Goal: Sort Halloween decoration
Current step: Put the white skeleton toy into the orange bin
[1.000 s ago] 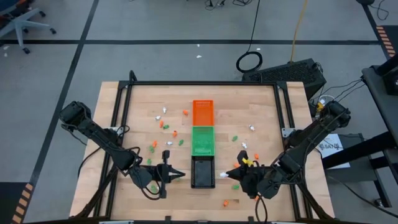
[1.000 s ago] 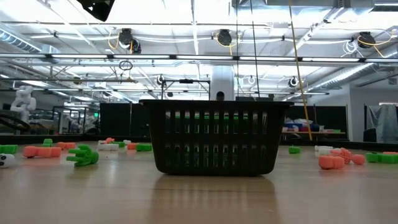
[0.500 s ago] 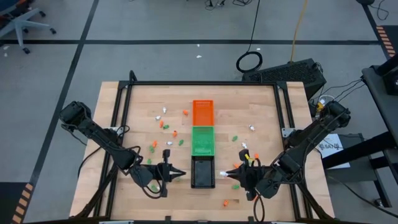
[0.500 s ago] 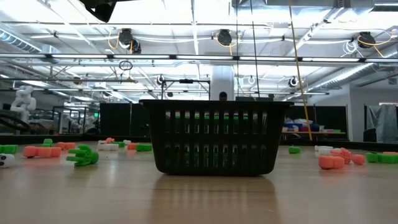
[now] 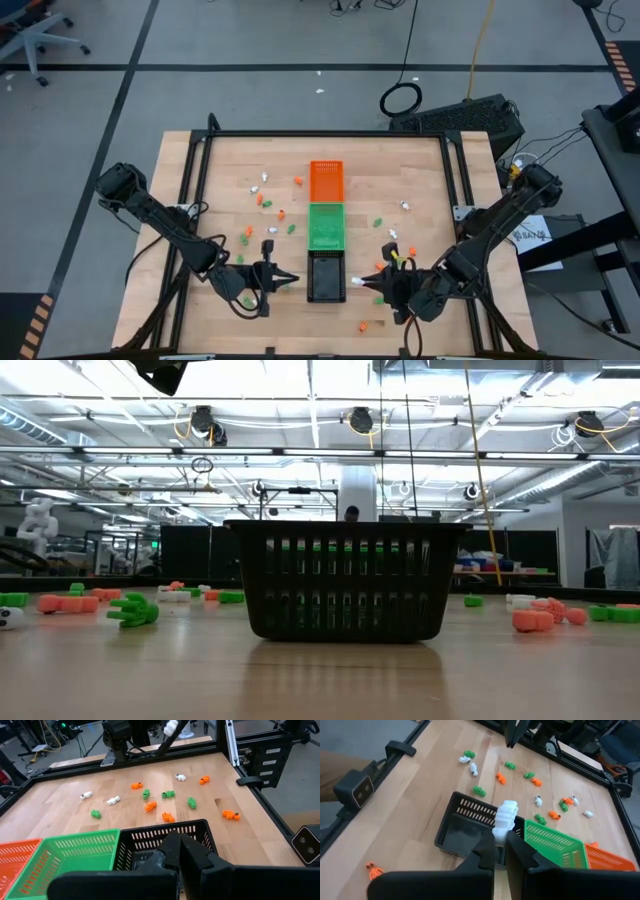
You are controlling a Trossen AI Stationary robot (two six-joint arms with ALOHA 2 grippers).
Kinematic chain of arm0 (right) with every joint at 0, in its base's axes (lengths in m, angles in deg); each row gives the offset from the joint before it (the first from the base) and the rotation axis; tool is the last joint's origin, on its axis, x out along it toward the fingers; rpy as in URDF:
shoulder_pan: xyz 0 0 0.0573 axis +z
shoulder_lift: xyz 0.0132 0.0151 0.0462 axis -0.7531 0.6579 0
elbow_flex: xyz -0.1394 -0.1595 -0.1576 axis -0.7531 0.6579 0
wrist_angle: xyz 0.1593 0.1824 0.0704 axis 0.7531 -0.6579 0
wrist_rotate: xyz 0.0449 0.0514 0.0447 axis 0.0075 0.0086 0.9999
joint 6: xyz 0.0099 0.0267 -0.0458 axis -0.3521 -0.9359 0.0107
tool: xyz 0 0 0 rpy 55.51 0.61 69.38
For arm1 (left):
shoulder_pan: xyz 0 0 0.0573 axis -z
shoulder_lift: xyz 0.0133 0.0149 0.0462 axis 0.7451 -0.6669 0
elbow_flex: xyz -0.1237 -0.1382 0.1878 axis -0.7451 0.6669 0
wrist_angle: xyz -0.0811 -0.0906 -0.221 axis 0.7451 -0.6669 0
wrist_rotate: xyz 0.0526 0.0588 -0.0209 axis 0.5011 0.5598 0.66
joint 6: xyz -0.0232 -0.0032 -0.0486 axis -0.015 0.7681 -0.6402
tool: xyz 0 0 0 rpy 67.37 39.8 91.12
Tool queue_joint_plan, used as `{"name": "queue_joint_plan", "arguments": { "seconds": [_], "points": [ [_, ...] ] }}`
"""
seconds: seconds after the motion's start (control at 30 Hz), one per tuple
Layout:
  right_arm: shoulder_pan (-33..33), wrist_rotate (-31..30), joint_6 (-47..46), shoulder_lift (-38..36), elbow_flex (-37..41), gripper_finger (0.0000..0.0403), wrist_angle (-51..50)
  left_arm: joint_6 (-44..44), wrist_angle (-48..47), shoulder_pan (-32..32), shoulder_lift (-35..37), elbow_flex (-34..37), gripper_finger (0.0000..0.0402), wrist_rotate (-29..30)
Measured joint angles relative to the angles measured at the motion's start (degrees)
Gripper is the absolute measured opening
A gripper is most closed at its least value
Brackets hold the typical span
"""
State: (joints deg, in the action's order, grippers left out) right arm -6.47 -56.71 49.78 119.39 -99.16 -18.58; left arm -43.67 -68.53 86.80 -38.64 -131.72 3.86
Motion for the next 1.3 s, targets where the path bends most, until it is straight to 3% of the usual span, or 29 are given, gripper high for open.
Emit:
{"name": "queue_joint_plan", "arguments": {
  "seconds": [0.97, 1.3],
  "points": [
    [-7.9, 0.2, 4.9, 1.4, 0.0, 0.0002, 3.2, -2.0, -3.0, -2.4, 0.0, 0.0, 0.0008, 2.5],
    [-10.4, 0.3, 12.0, 1.4, 0.0, 0.0002, 2.9, -3.0, -4.8, -4.3, 0.0, 0.0, 0.0008, 2.3]
  ]
}}
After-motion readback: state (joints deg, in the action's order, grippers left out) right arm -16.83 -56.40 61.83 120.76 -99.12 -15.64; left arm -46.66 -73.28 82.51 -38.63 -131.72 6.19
